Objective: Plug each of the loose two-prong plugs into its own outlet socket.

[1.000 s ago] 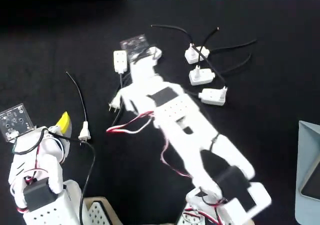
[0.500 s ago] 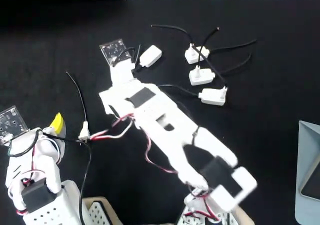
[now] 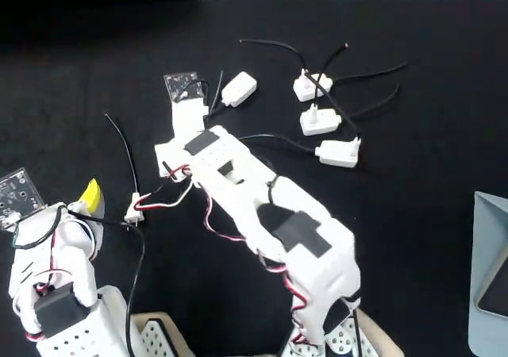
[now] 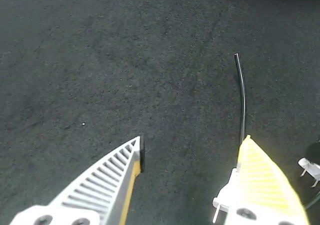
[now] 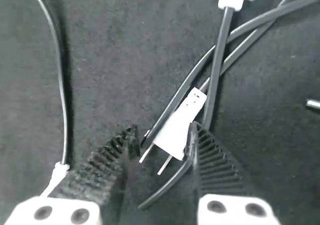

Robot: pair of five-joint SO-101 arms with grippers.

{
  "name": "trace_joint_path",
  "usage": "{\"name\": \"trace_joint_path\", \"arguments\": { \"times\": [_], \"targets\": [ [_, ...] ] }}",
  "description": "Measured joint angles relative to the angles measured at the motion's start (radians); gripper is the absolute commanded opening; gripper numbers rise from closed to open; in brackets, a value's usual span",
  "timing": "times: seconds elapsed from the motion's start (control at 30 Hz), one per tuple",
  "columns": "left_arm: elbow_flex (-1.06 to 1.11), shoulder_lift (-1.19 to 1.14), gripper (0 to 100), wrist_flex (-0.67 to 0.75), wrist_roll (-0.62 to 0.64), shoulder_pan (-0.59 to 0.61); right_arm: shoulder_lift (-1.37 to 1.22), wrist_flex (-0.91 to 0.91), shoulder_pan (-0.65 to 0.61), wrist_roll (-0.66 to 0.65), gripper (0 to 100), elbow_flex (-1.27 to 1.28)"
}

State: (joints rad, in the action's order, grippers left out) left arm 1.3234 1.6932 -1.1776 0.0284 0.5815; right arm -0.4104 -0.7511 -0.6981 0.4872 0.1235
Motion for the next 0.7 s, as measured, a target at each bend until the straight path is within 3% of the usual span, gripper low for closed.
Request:
{"name": "trace_joint_path", "arguments": {
  "times": [0.33,0.47,0.7],
  "targets": [
    [0.0,0.0,31,0.0,0.0,0.0,-0.209,-0.275,0.0,0.052,14.8,-0.302],
    [0.0,0.0,31,0.0,0.0,0.0,-0.256,-0.345,0.0,0.052,1.9,-0.39],
    [0.0,0.0,31,0.0,0.0,0.0,-0.267,-0.488,-0.002,0.021,1.2,-0.457]
  ]
}}
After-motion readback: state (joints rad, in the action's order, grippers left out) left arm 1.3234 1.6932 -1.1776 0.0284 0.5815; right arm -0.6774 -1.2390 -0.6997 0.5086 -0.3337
